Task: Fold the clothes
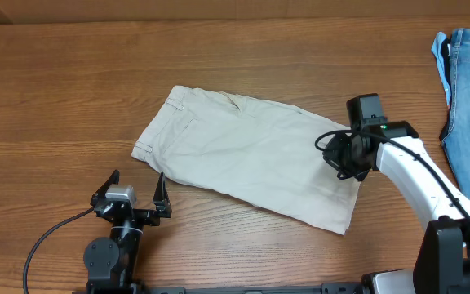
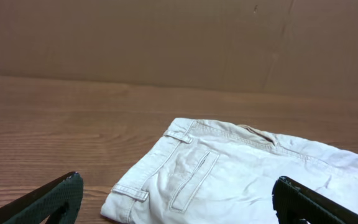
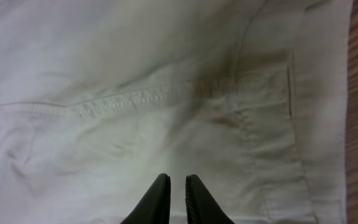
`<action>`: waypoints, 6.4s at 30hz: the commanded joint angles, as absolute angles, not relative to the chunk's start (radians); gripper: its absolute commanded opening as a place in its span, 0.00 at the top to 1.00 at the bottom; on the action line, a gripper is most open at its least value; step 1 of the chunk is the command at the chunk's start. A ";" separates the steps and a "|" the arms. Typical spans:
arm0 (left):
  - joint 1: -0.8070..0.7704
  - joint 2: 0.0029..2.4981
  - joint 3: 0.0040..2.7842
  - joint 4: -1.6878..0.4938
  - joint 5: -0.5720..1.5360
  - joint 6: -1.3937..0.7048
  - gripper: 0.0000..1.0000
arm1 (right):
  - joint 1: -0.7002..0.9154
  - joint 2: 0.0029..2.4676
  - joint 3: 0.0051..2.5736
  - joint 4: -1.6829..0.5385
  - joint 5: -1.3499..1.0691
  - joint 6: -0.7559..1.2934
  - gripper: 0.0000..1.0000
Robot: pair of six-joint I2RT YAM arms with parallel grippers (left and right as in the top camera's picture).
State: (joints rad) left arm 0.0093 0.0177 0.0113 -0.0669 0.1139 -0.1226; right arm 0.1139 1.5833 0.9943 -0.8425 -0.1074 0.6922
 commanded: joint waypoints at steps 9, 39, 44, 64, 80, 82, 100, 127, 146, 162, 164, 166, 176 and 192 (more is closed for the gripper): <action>0.019 0.017 0.005 -0.067 0.097 -0.104 0.00 | 0.115 1.765 0.965 -0.709 -0.133 0.733 0.91; 0.019 0.017 0.005 -0.067 0.097 -0.104 0.00 | 0.017 1.895 0.966 -0.167 -0.119 0.610 0.86; 0.019 0.017 0.005 -0.067 0.097 -0.104 0.00 | 0.017 1.949 0.992 -0.071 -0.205 0.602 0.86; 0.019 0.017 0.005 -0.067 0.097 -0.104 0.00 | -0.085 1.960 1.894 -0.983 -0.178 0.455 0.37; 0.019 0.017 0.005 -0.065 0.107 -0.123 0.00 | -0.086 1.758 2.092 -1.488 -0.211 0.456 0.00; 0.019 0.017 0.005 -0.055 0.108 -0.142 0.00 | -0.086 1.738 2.092 -1.523 -0.204 0.457 0.00; 0.019 0.278 0.495 -0.387 0.397 -0.160 0.00 | -0.086 1.676 2.092 -1.649 -0.091 0.490 0.00; 0.019 1.363 0.961 -0.761 0.348 -0.285 0.00 | -0.086 1.678 1.967 -1.602 -0.038 0.498 0.00; 0.019 1.606 0.968 -0.676 0.112 -0.476 0.09 | -0.086 1.678 1.758 -1.456 -0.038 0.587 0.00; 0.019 1.738 0.968 -0.607 0.131 -0.471 0.43 | -0.086 1.678 1.633 -1.387 -0.015 0.603 0.00; 0.019 1.743 0.968 -0.600 0.131 -0.471 0.58 | -0.086 1.678 1.607 -1.367 -0.015 0.603 0.00; 0.019 1.743 0.968 -0.598 0.131 -0.471 0.73 | -0.086 1.678 1.572 -1.336 -0.015 0.603 0.00; 0.044 1.743 0.968 -0.596 0.120 -0.523 0.96 | -0.086 1.679 1.327 -1.086 -0.026 0.603 0.00; 0.234 1.743 0.968 -0.596 0.128 -0.562 0.96 | -0.066 1.768 1.227 -0.944 -0.183 0.595 0.00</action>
State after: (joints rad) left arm 0.2222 1.7290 0.9531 -0.5941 0.1532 -0.5480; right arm -0.0826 1.7359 1.2377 -0.9501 -0.1272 0.5983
